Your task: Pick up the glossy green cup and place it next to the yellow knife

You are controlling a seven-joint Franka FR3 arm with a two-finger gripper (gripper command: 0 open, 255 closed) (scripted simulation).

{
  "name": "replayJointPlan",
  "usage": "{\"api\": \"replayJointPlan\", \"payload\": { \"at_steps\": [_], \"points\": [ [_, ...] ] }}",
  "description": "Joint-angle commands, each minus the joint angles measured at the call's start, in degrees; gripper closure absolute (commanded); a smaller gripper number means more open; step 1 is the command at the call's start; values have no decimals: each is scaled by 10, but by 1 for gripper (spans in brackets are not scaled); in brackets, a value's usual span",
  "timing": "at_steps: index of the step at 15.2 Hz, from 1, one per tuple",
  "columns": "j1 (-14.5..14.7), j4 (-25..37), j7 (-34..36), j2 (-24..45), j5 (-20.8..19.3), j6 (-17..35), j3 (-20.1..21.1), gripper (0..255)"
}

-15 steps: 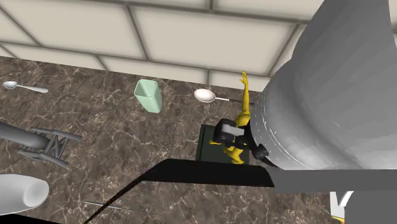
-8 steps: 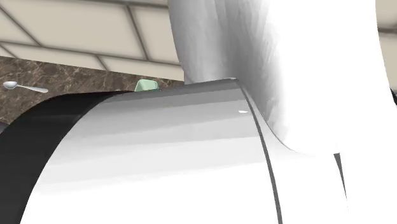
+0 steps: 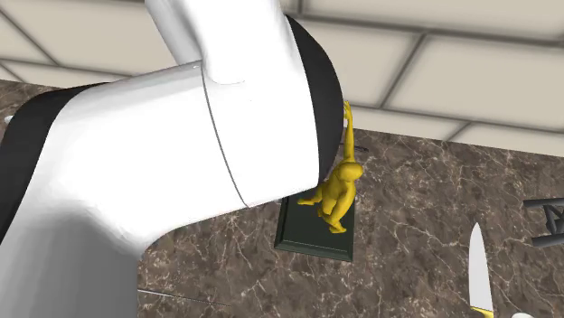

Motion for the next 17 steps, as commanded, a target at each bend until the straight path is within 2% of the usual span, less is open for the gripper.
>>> {"api": "replayJointPlan", "payload": {
  "at_steps": [1,9,17],
  "points": [
    [4,30,23,42,-11,8,15,0],
    [38,175,113,219,-79,18,50,0],
    [113,384,175,411,-147,-21,48,0]
  ]
}}
